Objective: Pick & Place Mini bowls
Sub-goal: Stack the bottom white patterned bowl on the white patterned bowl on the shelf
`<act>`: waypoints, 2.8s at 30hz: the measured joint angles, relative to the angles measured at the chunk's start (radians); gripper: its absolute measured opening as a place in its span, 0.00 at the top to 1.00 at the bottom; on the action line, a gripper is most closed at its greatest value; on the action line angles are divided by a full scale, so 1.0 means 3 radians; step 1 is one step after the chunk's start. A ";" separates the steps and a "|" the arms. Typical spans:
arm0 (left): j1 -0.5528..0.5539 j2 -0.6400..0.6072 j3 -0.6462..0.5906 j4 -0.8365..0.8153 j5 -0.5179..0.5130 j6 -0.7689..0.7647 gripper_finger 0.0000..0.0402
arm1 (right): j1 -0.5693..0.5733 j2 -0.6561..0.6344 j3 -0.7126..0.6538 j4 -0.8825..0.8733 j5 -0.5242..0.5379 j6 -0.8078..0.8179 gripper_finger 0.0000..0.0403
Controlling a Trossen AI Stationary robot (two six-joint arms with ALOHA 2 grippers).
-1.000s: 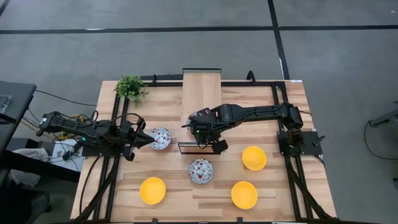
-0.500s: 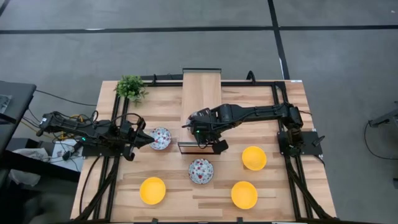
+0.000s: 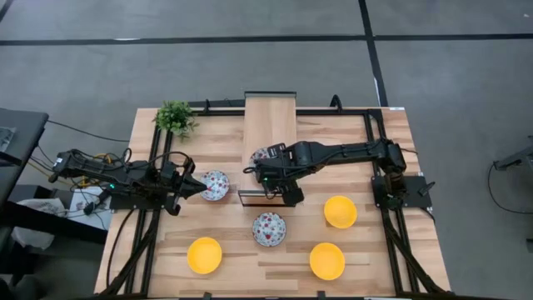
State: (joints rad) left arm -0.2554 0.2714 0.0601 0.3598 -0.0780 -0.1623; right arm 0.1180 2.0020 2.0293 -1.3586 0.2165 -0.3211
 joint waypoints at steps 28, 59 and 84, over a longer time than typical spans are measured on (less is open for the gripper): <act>0.0000 -0.0001 0.0000 -0.0001 0.0000 0.0000 0.96 | 0.0923 0.0045 0.1012 -0.0594 -0.0645 0.1273 0.47; 0.0000 0.0041 0.0001 0.0007 0.0001 -0.0001 0.96 | 0.1309 0.0376 0.1011 -0.0342 -0.0637 0.1858 0.56; 0.0000 0.0041 0.0000 0.0025 0.0003 -0.0001 0.96 | 0.1302 0.0373 0.1011 -0.0326 -0.0628 0.1861 0.58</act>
State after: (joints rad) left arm -0.2554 0.2836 0.0601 0.3672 -0.0772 -0.1627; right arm 0.5086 2.1139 2.3325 -1.4564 0.0280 0.2371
